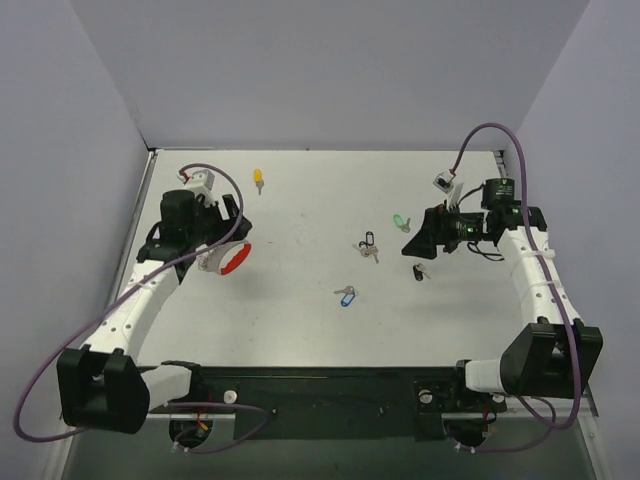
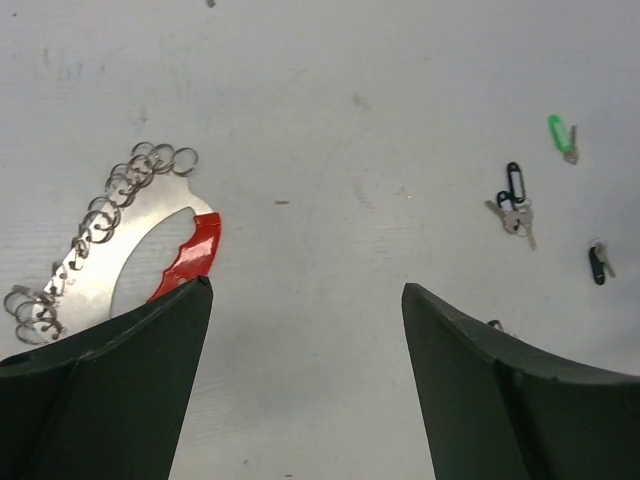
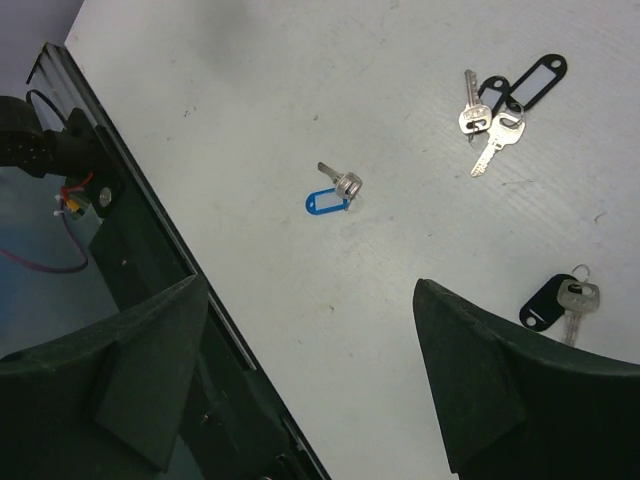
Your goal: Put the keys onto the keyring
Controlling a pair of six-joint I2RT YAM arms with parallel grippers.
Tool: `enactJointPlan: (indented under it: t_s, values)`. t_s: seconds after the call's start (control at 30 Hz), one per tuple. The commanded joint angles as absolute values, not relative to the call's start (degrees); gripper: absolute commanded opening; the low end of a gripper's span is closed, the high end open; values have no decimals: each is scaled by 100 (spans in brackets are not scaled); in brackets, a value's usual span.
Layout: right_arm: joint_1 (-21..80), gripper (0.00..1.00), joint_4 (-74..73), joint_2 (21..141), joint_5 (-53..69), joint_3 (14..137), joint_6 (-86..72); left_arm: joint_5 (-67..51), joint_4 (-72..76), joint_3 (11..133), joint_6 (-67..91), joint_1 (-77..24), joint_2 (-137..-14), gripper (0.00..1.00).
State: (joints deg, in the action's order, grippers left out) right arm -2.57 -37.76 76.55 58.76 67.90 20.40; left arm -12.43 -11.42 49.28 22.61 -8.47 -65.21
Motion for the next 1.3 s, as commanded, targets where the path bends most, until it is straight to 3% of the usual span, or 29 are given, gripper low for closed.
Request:
enactJointPlan:
  t_s: [0.0, 0.3, 0.5, 0.63, 0.7, 0.9, 1.27]
  values:
    - [-325, 78, -3718, 7349, 6961, 6469, 2477, -837, -2476, 5843, 1310, -765, -7379, 85]
    - [-220, 73, -3770, 7725, 6636, 6468, 2373, -116, -2768, 6889, 1413, -300, -9190, 84]
    - [165, 62, -3850, 7857, 6206, 6600, 2259, 193, -3409, 7987, 1512, -149, -10475, 68]
    - [264, 59, -3850, 7945, 6117, 6653, 2153, 492, -3673, 8297, 1363, -141, -10810, 47]
    - [272, 58, -3850, 7980, 6100, 6653, 2145, 606, -3709, 8297, 1275, -141, -10889, 42]
    - [299, 57, -3876, 8060, 6135, 6662, 2153, 782, -3832, 8271, 1116, -141, -11074, 34]
    - [308, 57, -3999, 8112, 6161, 6688, 2259, 721, -3964, 8367, 1037, -220, -11303, 31]
